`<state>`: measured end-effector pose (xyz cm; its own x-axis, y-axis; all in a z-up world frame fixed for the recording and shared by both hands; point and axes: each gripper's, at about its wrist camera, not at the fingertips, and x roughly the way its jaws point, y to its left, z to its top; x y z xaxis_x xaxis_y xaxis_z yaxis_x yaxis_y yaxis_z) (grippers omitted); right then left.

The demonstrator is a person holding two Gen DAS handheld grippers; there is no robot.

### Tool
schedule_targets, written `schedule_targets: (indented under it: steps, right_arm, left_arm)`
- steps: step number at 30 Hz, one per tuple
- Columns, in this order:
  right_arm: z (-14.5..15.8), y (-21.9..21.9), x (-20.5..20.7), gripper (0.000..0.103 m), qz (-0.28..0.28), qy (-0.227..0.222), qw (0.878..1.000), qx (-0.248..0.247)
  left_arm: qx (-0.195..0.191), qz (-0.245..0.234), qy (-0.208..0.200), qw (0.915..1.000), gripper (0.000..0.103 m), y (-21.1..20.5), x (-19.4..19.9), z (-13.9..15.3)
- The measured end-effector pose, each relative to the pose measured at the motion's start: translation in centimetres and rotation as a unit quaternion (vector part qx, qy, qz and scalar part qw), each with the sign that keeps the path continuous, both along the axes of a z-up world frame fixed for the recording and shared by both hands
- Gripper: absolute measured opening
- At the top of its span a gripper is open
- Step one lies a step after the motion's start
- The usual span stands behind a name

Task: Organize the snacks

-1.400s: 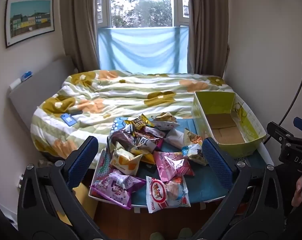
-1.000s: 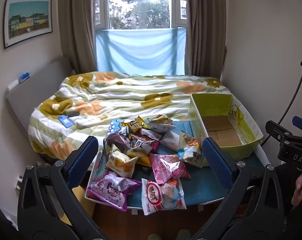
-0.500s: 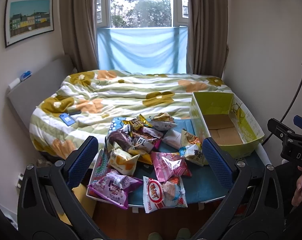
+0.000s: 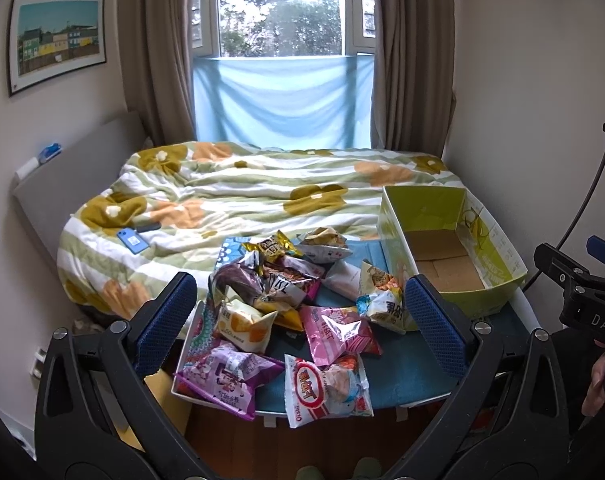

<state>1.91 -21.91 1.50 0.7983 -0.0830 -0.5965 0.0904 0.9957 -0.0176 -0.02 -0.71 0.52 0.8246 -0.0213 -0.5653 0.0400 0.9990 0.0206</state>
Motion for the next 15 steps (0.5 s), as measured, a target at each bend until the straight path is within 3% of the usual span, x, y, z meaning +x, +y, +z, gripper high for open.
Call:
schedule_targets:
  steps: [15]
  right_arm:
    - [-0.02, 0.05, -0.21, 0.103, 0.001, 0.0, 1.0, 0.002]
  left_arm:
    - [0.001, 0.0, -0.001, 1.0, 0.103, -0.04, 0.0, 0.03]
